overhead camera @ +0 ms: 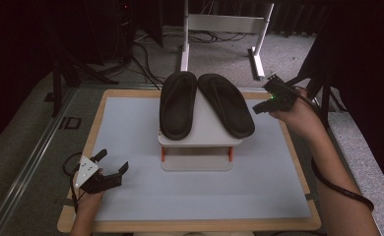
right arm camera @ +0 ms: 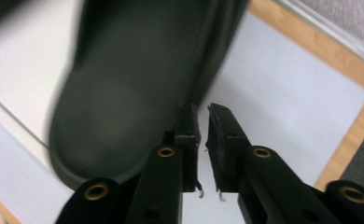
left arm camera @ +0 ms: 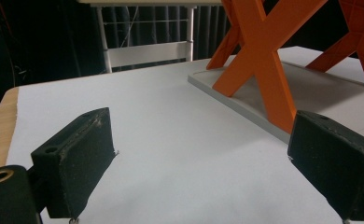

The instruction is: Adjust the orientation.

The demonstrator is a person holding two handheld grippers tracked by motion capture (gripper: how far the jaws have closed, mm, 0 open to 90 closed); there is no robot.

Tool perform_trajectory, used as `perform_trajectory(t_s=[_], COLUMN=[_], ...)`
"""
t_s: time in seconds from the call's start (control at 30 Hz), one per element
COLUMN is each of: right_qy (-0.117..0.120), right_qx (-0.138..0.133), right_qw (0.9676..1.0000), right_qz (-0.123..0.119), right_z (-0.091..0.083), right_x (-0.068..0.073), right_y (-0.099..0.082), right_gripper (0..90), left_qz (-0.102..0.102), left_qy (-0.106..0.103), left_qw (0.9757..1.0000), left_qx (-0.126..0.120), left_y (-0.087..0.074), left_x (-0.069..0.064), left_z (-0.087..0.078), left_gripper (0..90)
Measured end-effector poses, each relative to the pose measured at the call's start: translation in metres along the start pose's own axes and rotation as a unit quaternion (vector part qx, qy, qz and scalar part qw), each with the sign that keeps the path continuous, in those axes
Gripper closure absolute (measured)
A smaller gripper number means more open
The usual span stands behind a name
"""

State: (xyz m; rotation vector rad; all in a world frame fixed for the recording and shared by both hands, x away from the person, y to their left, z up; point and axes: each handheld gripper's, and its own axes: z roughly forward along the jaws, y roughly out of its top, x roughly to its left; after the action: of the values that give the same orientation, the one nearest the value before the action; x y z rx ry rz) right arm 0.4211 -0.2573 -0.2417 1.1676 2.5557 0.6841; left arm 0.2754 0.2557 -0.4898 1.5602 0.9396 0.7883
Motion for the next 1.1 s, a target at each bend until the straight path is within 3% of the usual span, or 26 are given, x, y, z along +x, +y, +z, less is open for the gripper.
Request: perform_trajectory(t_s=[0.13,0.27,0.53,0.67,0.87,0.9,1.0,1.03,1.1], right_qy=[-0.001,0.02,0.04,0.054,0.057,0.055,0.055,0.039,0.028], right_qx=[0.015,0.02,-0.002,-0.003,0.001,-0.005,-0.007,-0.031,-0.052], right_qw=[0.9998,0.9994,0.9991,0.9985,0.9984,0.9985,0.9984,0.9987,0.9982], right_qz=[0.013,0.017,0.014,0.004,-0.005,-0.006,-0.004,-0.006,0.011], right_z=[0.015,0.027,0.027,0.031,0.039,0.038,0.038,0.037,0.034], right_x=[-0.008,-0.006,0.006,0.016,0.023,0.022,0.021,0.018,0.014], right_y=[-0.013,-0.018,-0.008,-0.002,0.004,0.003,0.002,-0.003,-0.007], right_gripper=[88.6,89.2,89.7,89.5,87.1,81.7,79.5,56.6,45.2], left_qz=[0.0,-0.001,-0.001,0.0,-0.001,-0.001,-0.001,0.0,0.0], left_qy=[0.0,0.0,0.0,0.0,-0.001,-0.001,-0.001,-0.001,-0.001], left_qw=[1.0,1.0,1.0,1.0,1.0,1.0,1.0,1.0,1.0], left_qx=[0.0,0.0,0.0,0.0,-0.001,-0.001,-0.001,-0.001,0.0], left_y=[0.0,0.0,0.0,0.0,0.0,0.0,0.0,0.0,0.0], left_x=[0.0,0.0,0.0,0.0,0.0,0.0,0.0,0.0,0.0], left_z=[0.0,0.0,0.0,0.0,0.0,0.0,0.0,0.0,0.0], left_gripper=[7.4,7.4,7.4,7.4,7.4,7.4,7.4,7.4,7.4])
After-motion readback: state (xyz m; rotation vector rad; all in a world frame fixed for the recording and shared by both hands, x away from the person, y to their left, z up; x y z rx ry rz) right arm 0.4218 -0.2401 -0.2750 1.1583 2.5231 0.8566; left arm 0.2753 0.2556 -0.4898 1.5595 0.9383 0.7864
